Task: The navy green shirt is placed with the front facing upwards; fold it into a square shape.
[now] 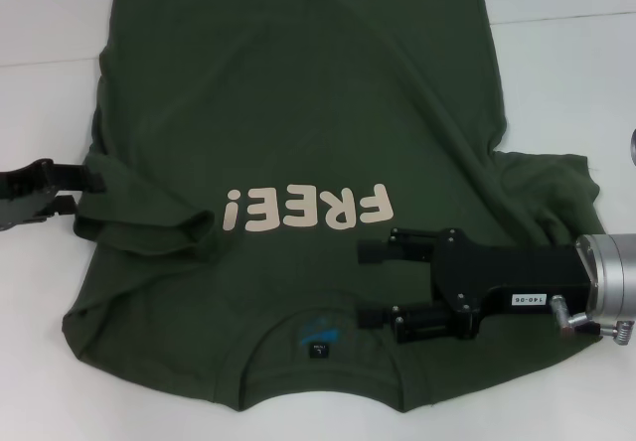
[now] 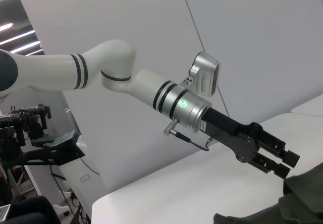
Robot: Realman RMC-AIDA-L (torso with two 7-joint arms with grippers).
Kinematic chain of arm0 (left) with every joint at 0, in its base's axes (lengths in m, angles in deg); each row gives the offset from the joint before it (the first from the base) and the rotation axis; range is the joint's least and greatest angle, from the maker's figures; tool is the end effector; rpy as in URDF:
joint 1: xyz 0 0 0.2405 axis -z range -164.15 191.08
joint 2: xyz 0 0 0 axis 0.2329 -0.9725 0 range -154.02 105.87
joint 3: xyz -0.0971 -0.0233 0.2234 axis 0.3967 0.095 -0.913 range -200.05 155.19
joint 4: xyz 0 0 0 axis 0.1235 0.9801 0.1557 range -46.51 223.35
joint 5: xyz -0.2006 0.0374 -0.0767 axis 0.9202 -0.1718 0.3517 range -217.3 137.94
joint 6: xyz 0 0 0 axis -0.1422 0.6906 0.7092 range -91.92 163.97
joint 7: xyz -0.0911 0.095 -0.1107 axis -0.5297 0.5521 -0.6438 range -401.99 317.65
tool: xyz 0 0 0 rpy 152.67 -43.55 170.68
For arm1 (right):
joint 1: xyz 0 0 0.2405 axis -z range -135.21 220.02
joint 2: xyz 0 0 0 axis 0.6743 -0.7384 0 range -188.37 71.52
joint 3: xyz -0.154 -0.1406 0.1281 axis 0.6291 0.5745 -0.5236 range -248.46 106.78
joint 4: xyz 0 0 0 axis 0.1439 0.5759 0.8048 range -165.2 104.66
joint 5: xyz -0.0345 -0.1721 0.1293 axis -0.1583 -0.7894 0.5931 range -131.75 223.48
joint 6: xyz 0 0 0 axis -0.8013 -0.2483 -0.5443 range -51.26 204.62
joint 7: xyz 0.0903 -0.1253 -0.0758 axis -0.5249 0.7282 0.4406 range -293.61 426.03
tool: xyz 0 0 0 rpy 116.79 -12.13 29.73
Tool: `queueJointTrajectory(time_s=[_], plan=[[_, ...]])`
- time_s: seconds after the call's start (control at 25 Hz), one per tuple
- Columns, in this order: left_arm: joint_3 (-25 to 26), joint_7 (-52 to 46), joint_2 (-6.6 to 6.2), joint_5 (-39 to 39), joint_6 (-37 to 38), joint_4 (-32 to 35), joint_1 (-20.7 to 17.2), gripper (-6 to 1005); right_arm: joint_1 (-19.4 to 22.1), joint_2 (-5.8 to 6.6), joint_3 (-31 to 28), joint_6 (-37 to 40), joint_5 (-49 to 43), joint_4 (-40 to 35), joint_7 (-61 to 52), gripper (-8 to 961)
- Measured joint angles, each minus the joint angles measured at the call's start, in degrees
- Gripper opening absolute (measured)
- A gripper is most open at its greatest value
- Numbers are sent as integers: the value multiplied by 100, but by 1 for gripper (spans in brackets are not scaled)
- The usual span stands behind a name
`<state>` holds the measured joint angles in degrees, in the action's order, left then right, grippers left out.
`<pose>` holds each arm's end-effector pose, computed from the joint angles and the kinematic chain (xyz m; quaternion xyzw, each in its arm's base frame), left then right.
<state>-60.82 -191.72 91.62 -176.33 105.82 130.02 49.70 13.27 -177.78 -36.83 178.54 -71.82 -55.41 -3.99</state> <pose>-0.3011 0.4023 0.0168 -0.6854 -0.6811 -0.1389 0.2168 0.2422 0.2808 -0.0446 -0.9209 0.2126 0.3262 0.0183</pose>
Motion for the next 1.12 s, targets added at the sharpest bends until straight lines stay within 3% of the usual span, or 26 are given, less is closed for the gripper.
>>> queueJointTrajectory(time_s=[0.36, 1.12], plan=[[-65, 1, -62, -92, -213, -32, -21, 542, 3, 0, 0, 1, 0, 0, -11, 880], [-81, 7, -17, -302, -338, -328, 143, 510, 39, 0, -12, 1, 0, 0, -11, 880]])
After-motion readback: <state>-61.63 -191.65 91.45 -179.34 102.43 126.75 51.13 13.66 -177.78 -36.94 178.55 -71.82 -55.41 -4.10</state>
